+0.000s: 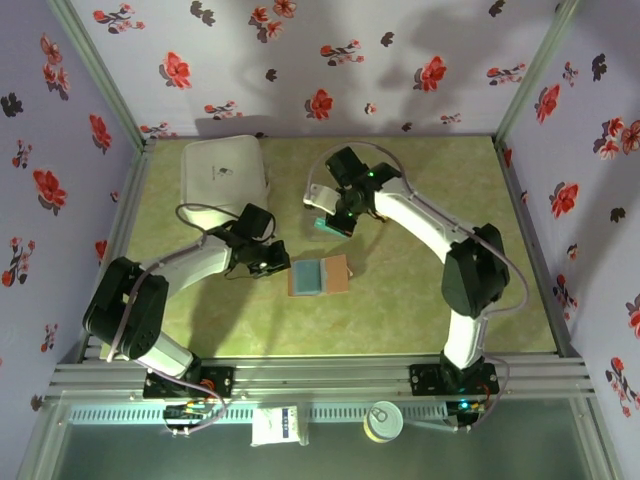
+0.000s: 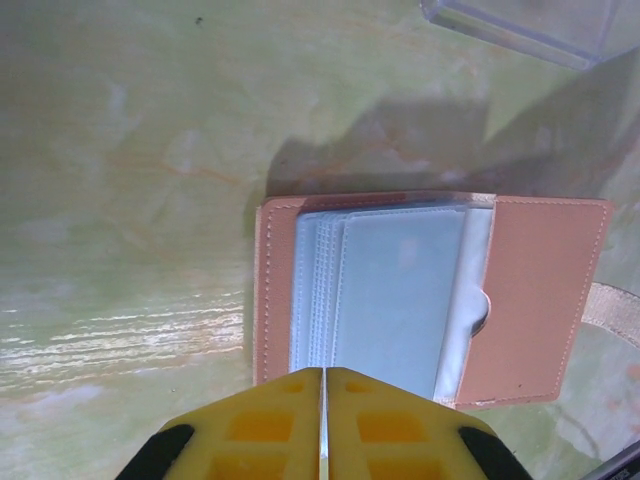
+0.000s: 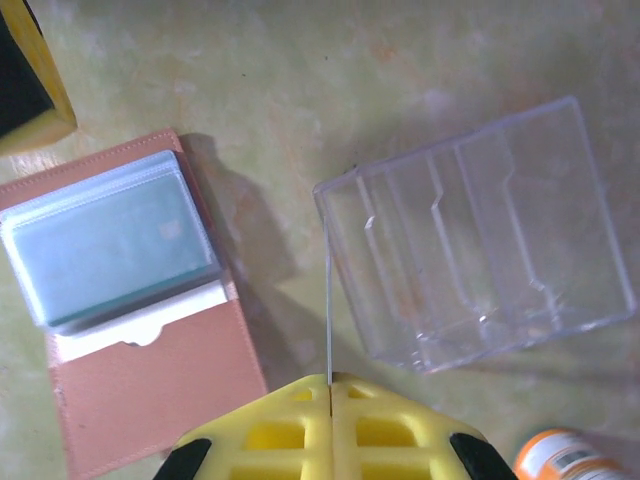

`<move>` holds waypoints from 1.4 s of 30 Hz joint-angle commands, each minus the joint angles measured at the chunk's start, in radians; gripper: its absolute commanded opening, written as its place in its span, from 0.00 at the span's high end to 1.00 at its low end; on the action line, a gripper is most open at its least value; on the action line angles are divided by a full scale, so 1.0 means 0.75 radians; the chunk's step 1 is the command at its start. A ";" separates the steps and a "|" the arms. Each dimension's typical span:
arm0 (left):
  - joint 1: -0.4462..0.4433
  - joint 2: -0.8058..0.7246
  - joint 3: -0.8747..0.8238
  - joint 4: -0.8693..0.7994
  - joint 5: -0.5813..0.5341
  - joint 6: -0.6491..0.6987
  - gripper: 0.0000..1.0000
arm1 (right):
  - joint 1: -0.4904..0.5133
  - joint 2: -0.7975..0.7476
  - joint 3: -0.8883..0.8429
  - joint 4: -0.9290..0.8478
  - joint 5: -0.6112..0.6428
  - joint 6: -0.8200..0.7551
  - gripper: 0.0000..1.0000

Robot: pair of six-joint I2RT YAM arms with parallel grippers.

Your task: Take the credit cards out of the card holder

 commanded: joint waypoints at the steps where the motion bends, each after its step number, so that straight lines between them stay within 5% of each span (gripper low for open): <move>1: 0.023 -0.033 -0.025 -0.029 -0.012 0.006 0.91 | -0.025 0.107 0.169 -0.203 0.008 -0.220 1.00; 15: 0.130 -0.009 -0.018 -0.012 0.028 0.053 0.91 | -0.093 0.589 0.893 -0.650 -0.071 -0.371 1.00; 42: 0.218 0.187 0.152 -0.061 0.142 0.149 0.91 | -0.110 0.812 1.012 -0.705 -0.247 -0.295 1.00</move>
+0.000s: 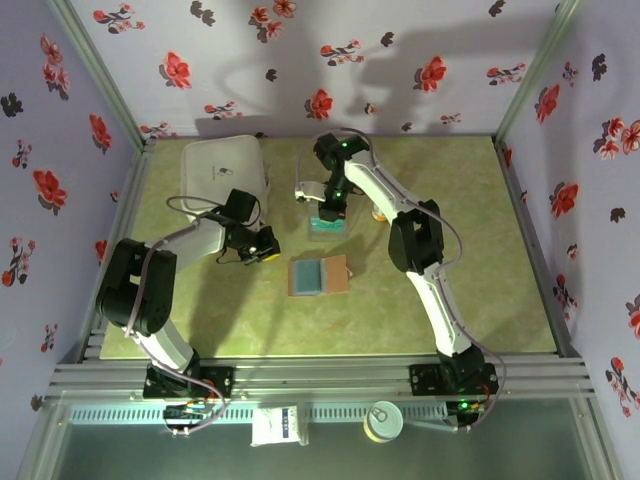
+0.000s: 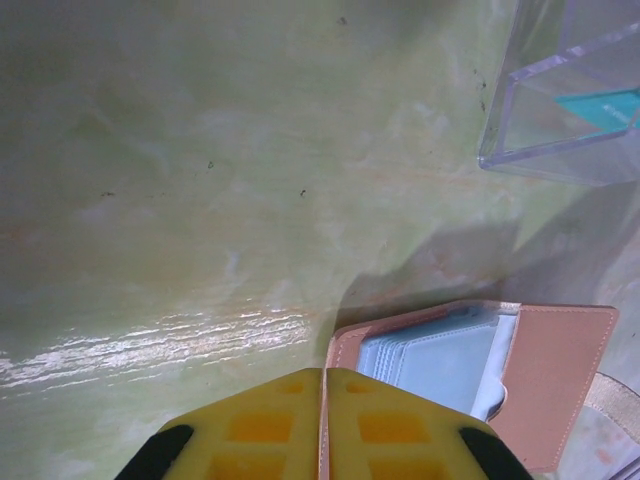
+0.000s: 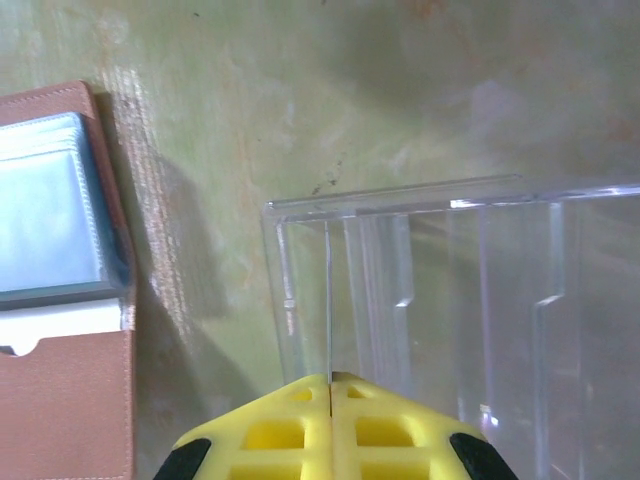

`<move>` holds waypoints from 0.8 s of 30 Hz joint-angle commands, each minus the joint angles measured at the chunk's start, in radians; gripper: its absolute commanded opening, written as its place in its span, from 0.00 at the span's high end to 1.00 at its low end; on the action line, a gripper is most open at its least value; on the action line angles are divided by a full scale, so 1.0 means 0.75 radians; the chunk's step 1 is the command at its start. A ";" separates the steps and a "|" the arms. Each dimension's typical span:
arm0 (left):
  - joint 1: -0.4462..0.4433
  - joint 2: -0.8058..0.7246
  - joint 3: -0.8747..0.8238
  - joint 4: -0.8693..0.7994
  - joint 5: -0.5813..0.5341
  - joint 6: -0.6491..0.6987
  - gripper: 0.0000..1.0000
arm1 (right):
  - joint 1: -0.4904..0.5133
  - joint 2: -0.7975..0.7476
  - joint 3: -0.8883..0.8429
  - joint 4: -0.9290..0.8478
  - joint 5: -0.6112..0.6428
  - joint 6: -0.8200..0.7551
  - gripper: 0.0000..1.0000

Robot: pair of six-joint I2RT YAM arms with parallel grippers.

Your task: Take the credit cards out of the card holder

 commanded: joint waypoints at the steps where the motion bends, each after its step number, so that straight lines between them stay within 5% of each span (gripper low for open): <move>1: 0.011 0.004 0.006 -0.021 0.028 0.031 0.91 | -0.007 0.018 0.036 -0.106 -0.077 0.035 1.00; 24: 0.010 0.040 0.020 0.021 0.044 0.020 0.91 | -0.021 0.089 0.013 -0.162 -0.155 0.042 0.97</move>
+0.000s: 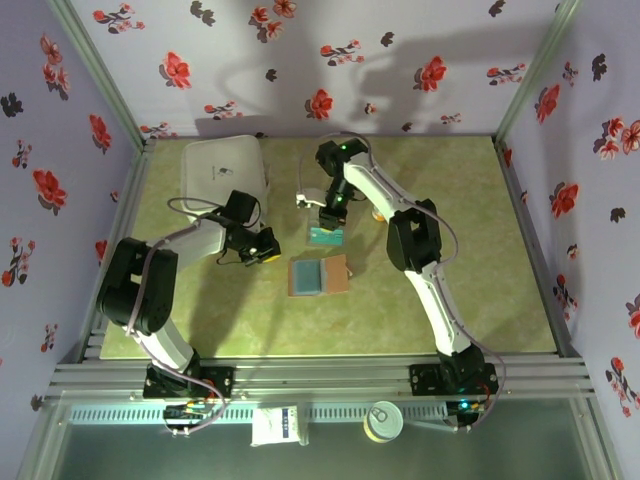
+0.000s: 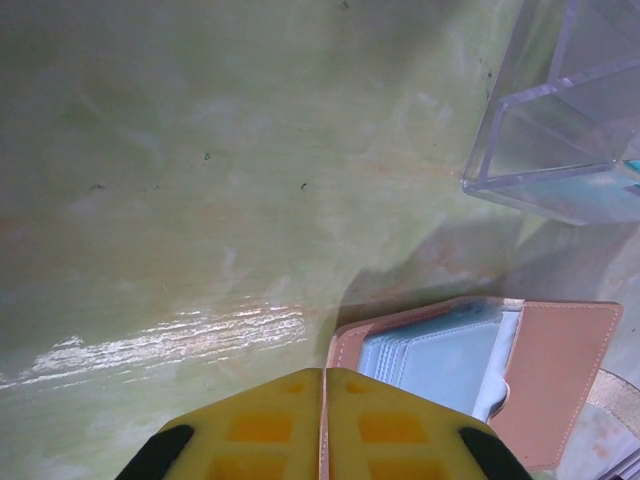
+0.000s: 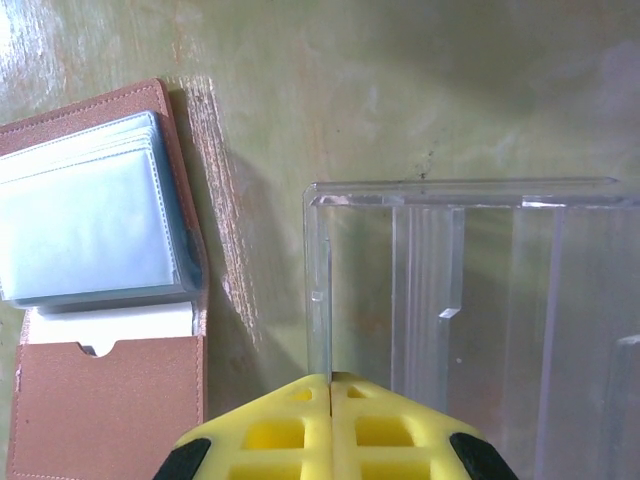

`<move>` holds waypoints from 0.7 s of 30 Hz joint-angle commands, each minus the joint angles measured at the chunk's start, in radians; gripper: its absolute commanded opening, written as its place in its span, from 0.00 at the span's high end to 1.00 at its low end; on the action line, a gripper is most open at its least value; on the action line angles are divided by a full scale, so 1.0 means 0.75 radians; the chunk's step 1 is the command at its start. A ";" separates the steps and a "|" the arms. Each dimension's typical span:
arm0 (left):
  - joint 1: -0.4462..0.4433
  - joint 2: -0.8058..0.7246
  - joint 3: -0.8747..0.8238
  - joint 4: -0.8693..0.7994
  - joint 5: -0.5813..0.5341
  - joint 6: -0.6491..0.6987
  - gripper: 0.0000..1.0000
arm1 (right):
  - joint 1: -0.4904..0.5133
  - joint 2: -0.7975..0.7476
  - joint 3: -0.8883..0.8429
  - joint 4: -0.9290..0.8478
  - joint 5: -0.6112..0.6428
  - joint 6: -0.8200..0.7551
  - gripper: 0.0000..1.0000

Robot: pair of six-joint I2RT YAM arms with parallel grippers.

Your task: Take the credit cards out of the card holder

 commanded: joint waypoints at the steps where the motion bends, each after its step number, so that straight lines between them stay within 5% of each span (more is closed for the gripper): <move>1: 0.011 0.028 0.034 0.006 0.027 0.018 0.91 | -0.013 0.036 0.015 -0.059 -0.031 0.017 0.95; 7: 0.011 0.031 0.048 0.006 0.029 0.013 0.91 | -0.027 -0.050 0.035 -0.050 -0.027 0.044 0.72; 16: -0.021 0.028 0.051 0.014 0.034 0.008 0.90 | -0.043 -0.320 -0.264 0.219 -0.083 0.221 0.70; 21: -0.063 0.031 0.047 0.028 0.030 -0.007 0.91 | -0.018 -0.491 -0.552 0.493 -0.063 0.513 0.70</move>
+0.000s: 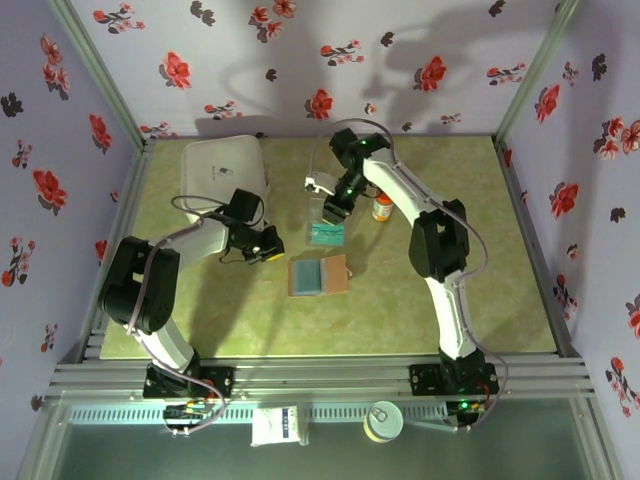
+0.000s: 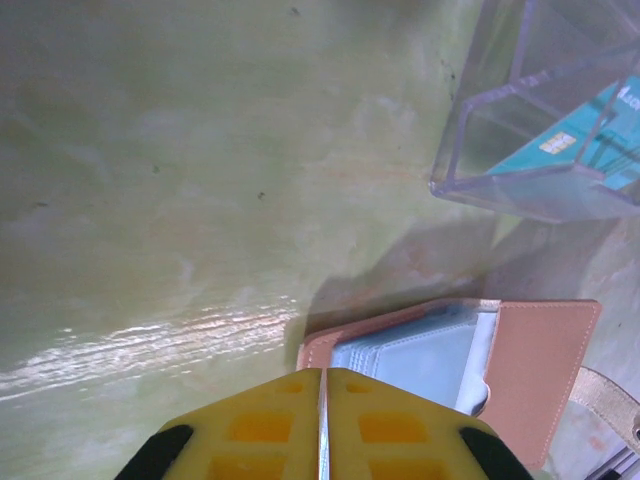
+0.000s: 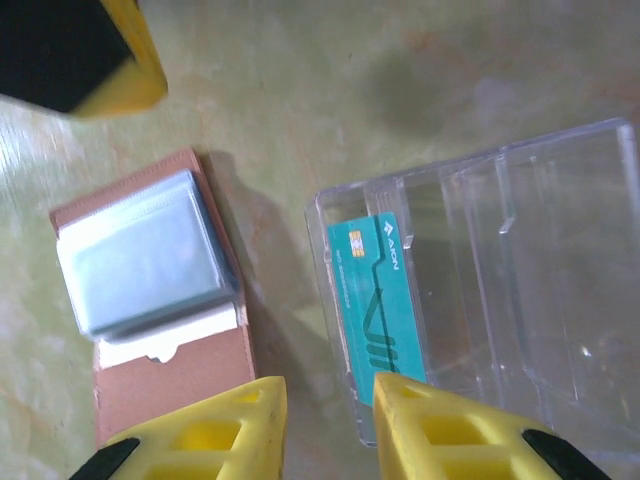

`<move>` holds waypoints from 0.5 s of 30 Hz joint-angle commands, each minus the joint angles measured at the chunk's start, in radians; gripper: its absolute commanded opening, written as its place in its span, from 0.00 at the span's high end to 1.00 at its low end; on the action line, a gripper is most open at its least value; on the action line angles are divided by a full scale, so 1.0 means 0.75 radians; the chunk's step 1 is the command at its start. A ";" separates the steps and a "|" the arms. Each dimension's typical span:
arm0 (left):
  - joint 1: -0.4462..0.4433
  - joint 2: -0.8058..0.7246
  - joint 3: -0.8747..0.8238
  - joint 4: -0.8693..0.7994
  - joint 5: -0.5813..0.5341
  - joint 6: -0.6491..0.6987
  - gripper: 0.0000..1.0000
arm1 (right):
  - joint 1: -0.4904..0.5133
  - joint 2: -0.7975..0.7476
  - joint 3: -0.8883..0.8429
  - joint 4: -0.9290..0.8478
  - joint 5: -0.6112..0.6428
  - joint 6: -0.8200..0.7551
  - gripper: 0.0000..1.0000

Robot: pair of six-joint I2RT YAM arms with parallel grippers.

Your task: Take the credit cards out of the card holder

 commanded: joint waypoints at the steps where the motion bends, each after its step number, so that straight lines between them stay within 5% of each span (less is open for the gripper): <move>1: -0.030 0.020 0.022 0.017 0.019 -0.007 0.91 | 0.023 -0.127 -0.182 0.260 0.003 0.295 0.70; 9: -0.085 0.021 -0.004 0.027 -0.004 -0.012 0.91 | 0.104 -0.443 -0.765 0.862 0.207 1.146 0.71; 15: -0.118 0.033 -0.020 0.038 -0.009 -0.021 0.92 | 0.210 -0.572 -1.020 1.024 0.286 1.585 0.71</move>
